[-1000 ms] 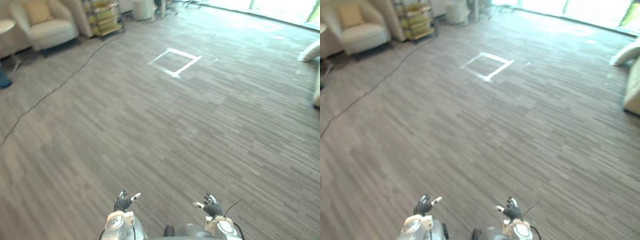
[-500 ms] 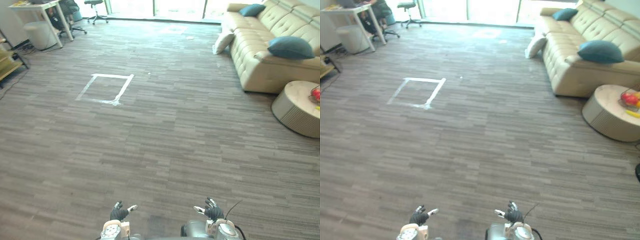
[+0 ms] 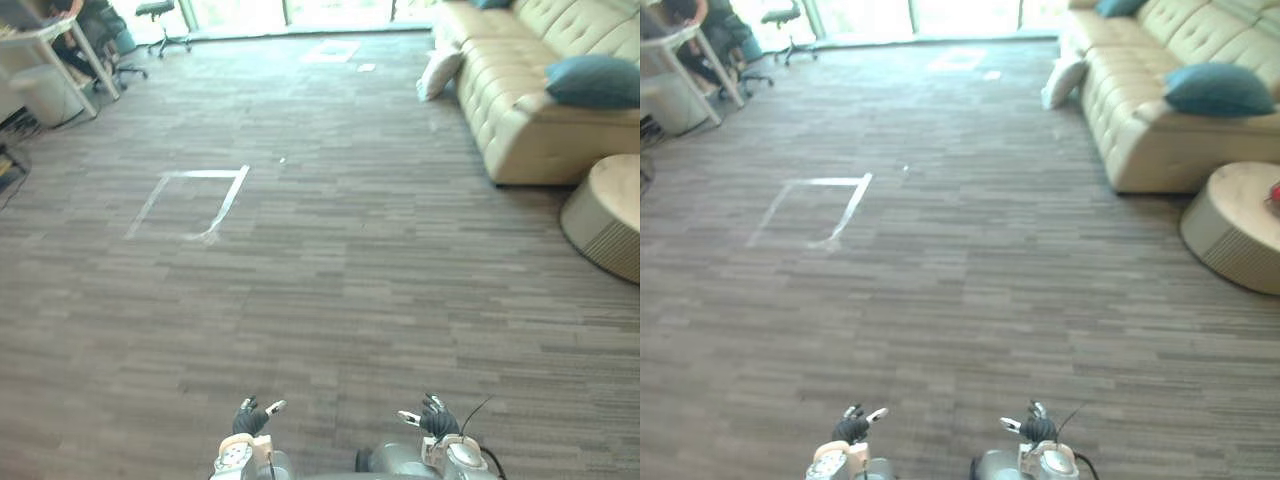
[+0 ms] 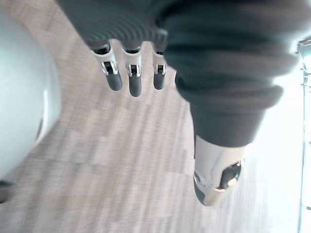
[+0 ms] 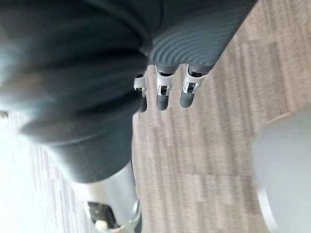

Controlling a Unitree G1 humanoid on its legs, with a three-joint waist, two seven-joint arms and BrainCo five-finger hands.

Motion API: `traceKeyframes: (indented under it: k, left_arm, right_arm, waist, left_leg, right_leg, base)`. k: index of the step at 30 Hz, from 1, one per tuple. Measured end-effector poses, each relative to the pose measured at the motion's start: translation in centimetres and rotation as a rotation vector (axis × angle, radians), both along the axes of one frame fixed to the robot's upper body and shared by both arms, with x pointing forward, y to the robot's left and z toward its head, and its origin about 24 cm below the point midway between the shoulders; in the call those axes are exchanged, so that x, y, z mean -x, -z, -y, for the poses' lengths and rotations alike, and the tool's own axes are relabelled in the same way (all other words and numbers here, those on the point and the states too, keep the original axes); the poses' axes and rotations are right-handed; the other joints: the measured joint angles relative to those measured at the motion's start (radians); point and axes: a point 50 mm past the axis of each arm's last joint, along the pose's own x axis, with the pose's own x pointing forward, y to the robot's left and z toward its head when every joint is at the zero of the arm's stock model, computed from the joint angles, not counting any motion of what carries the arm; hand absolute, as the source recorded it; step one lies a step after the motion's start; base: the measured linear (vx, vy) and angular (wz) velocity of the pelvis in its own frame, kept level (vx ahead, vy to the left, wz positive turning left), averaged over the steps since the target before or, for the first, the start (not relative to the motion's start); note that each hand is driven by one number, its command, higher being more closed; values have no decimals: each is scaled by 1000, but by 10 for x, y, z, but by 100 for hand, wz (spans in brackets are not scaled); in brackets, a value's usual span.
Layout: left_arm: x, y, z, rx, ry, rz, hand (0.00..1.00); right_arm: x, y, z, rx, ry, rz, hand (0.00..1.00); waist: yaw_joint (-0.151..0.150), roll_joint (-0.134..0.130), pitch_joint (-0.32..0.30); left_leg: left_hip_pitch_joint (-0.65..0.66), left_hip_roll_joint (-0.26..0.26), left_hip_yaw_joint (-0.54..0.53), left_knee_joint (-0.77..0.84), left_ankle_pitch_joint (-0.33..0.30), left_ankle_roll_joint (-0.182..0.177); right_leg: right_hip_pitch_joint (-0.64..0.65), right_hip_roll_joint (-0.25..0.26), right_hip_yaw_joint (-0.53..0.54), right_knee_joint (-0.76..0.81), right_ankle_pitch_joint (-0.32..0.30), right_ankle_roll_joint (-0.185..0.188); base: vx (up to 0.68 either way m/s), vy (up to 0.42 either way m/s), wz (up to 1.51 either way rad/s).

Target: Pick up cushions and gather them together orderly.

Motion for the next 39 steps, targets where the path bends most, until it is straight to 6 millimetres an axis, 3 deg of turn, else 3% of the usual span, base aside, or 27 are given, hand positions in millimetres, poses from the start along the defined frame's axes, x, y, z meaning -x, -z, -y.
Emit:
traceKeyframes:
  k: [2, 4, 5, 7, 8, 9, 10, 11, 12, 14, 17, 19, 20, 21, 22, 24, 25, 26, 28, 29, 31, 32, 34, 35, 37, 38, 39]
  left_arm:
    - [0, 0, -1, -20, 44, -2, 0]
    - [0, 0, 1, -27, 73, -4, 0]
    - [0, 0, -1, -40, 92, -9, 0]
    - [1, 0, -8, -67, 114, -20, 0]
    - [1, 0, -11, -74, 116, -24, 0]
    - [1, 0, -13, -79, 116, -27, 0]
    - [1, 1, -16, -86, 118, -38, 0]
    - [3, 3, -17, -92, 126, -59, 0]
    - [5, 4, -16, -91, 132, -70, 0]
    - [11, 8, -10, -78, 146, -101, 0]
    - [11, 9, -5, -67, 159, -110, 0]
    - [8, 9, 1, -55, 178, -110, 0]
    - [8, 9, 2, -59, 191, -109, 0]
    - [11, 11, 3, -59, 207, -122, 0]
    - [12, 11, 6, -52, 206, -124, 0]
    - [9, 11, 16, -18, 187, -111, 0]
    - [10, 12, 19, -3, 166, -112, 0]
    - [9, 11, 20, 15, 131, -101, 0]
    - [6, 9, 20, 25, 104, -81, 0]
    - [3, 7, 17, 24, 90, -61, 0]
    - [1, 5, 11, 9, 86, -46, 0]
    - [-3, 2, 9, -1, 86, -24, 0]
    - [-6, 0, 7, -14, 96, -10, 0]
    - [-5, 0, 6, -29, 110, -9, 0]
    - [-3, 1, 8, -34, 132, -20, 0]
    - [-4, 1, 8, -41, 148, -19, 0]
    - [-4, 1, 6, -52, 160, -20, 0]
  right_arm:
    - [3, 1, 0, 1, 4, -12, 0]
    - [5, 2, 1, 10, 8, -19, 0]
    - [11, 5, -1, 6, 12, -44, 0]
    - [13, 7, -10, -16, 14, -50, 0]
    - [20, 9, -12, -23, 22, -67, 0]
    - [20, 9, -12, -24, 25, -68, 0]
    - [20, 9, -12, -25, 27, -68, 0]
    - [20, 9, -9, -17, 19, -66, 0]
    - [19, 8, -8, -16, 17, -59, 0]
    - [13, 3, -1, 2, 8, -22, 0]
    - [2, -2, 2, 4, 11, 28, 0]
    - [-3, -5, 5, 5, 29, 53, 0]
    - [-6, -5, 3, 2, 25, 58, 0]
    - [-6, -5, 3, -1, 31, 58, 0]
    - [-8, -6, 4, 1, 29, 61, 0]
    - [-15, -9, 6, 10, 24, 81, 0]
    - [-17, -10, 8, 14, 24, 85, 0]
    - [-16, -10, 11, 22, 27, 80, 0]
    - [-14, -9, 14, 31, 18, 57, 0]
    - [-12, -8, 12, 27, 13, 50, 0]
    - [-12, -6, 3, 4, 11, 45, 0]
    - [-10, -4, -1, -4, 5, 29, 0]
    - [-11, -3, -2, -5, -6, 16, 0]
    - [-10, -3, -3, -2, -17, 14, 0]
    - [-8, -2, -2, 5, -30, 7, 0]
    - [-5, -1, -2, 8, -32, -4, 0]
    - [-2, 1, -4, 3, -34, -15, 0]
  waist:
    - [2, 3, -1]
    - [12, 17, -13]
    - [26, 6, -30]
    - [27, -45, -63]
    - [29, -71, -66]
    - [28, -81, -59]
    - [27, -95, -46]
    - [19, -87, -32]
    - [13, -79, -27]
    - [-4, -51, -26]
    - [-17, -43, -17]
    - [-28, -34, -10]
    - [-39, -44, -13]
    - [-53, -49, -10]
    - [-54, -45, -11]
    - [-49, -5, -1]
    - [-47, 17, -9]
    - [-55, 40, 1]
    - [-45, 54, 13]
    - [-34, 55, 23]
    - [-17, 32, 25]
    - [-2, 23, 24]
    - [3, 23, 25]
    - [4, 24, 24]
    - [8, 53, 8]
    - [18, 56, 6]
    - [27, 37, -5]
  left_leg:
    - [-39, -81, -37, -496, 75, -18]
    - [-100, -84, -94, -585, 177, -34]
    - [-95, -98, -105, -554, 271, -1]
    - [-87, -145, -81, -553, 235, 65]
    - [-53, -170, -57, -539, 206, 96]
    - [-20, -186, -51, -541, 183, 102]
    - [58, -207, -42, -548, 139, 116]
    - [150, -218, -41, -554, 91, 123]
    - [195, -218, -43, -562, 73, 125]
    - [351, -205, -47, -649, 26, 130]
    - [478, -173, -56, -724, -21, 122]
    - [521, -143, -72, -733, -59, 103]
    - [545, -144, -88, -757, -75, 108]
    - [590, -153, -125, -777, -87, 120]
    - [602, -142, -137, -763, -85, 119]
    - [596, -104, -156, -641, -55, 75]
    - [547, -82, -171, -498, -26, 27]
    - [449, -51, -217, -237, 78, -78]
    - [305, -3, -229, 107, 155, -141]
    - [237, 34, -181, 251, 126, -117]
    - [152, 43, -81, 258, 48, -48]
    - [82, 35, -9, 152, -4, -24]
    - [11, 0, 24, -90, -21, -9]
    - [-9, -44, 9, -372, 28, -13]
    - [-81, -47, -48, -592, 118, -50]
    - [-104, -45, -69, -558, 188, -30]
    - [-88, -78, -76, -545, 274, 24]
  right_leg:
    - [88, -27, 45, -84, -22, 35]
    - [138, -24, 77, -129, -46, 61]
    - [158, -45, 95, -122, -56, 74]
    - [95, -97, 98, 8, -56, 75]
    - [31, -117, 114, 193, -50, 98]
    - [-7, -128, 116, 313, -29, 144]
    - [-91, -139, 136, 573, 71, 246]
    - [-170, -145, 132, 809, 138, 290]
    - [-198, -148, 113, 875, 129, 271]
    - [-330, -165, -8, 966, 51, 171]
    - [-495, -156, -148, 753, -20, 143]
    - [-550, -128, -191, 456, 37, 145]
    - [-548, -122, -193, 208, 123, 170]
    - [-559, -126, -167, 180, 238, 162]
    - [-563, -112, -146, 217, 262, 124]
    - [-563, -95, -145, 351, 158, 67]
    - [-545, -89, -158, 387, 100, 50]
    - [-480, -74, -178, 384, 48, 40]
    - [-364, -34, -173, 329, 8, 22]
    - [-249, -9, -162, 262, -5, 12]
    - [-108, -4, -126, 153, -9, 10]
    - [-31, -11, -97, 71, -3, 18]
    - [48, -25, -75, -10, 2, 29]
    - [96, -40, -58, -67, -2, 43]
    - [150, -22, -30, -138, -15, 71]
    - [175, -22, -21, -153, -31, 88]
    - [203, -49, -16, -144, -38, 99]
  base:
    - [580, 172, -59]
    - [696, 310, -66]
    - [721, 333, -71]
    - [719, 289, -35]
    - [680, 268, -11]
    - [642, 253, -9]
    - [711, 252, -8]
    - [586, 202, -8]
    - [542, 157, -5]
    - [437, 92, -10]
    - [562, -21, 8]
    - [627, -154, 33]
    - [667, -207, 57]
    - [834, -252, 56]
    - [713, -234, 37]
    - [679, -253, 2]
    - [677, -272, 4]
    - [688, -270, 8]
    - [677, -194, -13]
    - [654, -126, -42]
    - [654, -99, -60]
    - [544, -81, -64]
    - [538, 21, -60]
    - [675, 97, -57]
    - [568, 181, -51]
    - [615, 276, -51]
    - [525, 236, -28]
